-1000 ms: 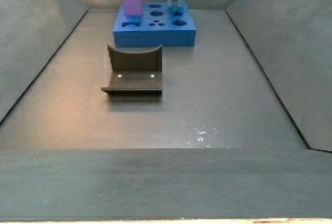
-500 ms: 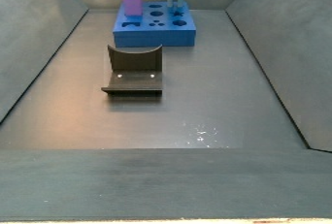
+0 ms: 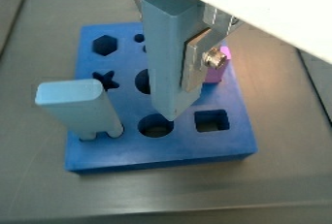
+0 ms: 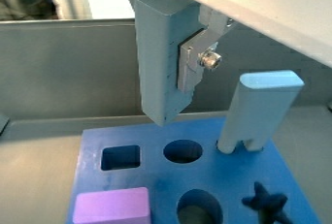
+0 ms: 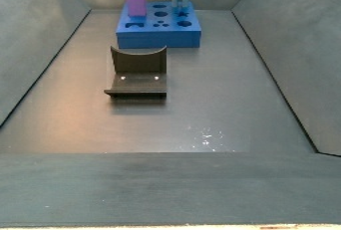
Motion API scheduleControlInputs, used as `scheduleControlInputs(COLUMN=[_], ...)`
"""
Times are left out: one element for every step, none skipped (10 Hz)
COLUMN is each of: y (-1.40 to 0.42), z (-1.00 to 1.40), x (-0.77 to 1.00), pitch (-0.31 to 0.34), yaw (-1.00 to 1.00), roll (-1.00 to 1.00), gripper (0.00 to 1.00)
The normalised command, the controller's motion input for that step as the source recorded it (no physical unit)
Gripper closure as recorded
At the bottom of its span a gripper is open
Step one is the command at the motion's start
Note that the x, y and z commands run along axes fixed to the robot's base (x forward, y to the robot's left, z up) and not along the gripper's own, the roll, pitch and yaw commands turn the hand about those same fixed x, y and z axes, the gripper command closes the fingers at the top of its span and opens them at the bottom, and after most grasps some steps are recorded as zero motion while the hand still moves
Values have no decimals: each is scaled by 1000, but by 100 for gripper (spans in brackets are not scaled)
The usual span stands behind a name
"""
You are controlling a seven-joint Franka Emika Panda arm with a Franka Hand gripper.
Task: Pick up the rectangle object. Move to above the board. Insert the rectangle object.
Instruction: Insert the rectangle object.
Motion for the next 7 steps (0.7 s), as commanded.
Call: scheduleControlInputs(y=[0, 0, 0, 0, 0, 0, 0], z=[-57, -63, -71, -77, -129, -174, -177], x=[0, 0, 0, 0, 0, 0, 31], pitch=[-20, -11, -9, -9, -17, -14, 0], yaw=[-1000, -1000, -1000, -1000, -1000, -1000, -834], roll=[0, 0, 0, 0, 0, 0, 0], gripper=[100, 100, 100, 100, 100, 100, 100])
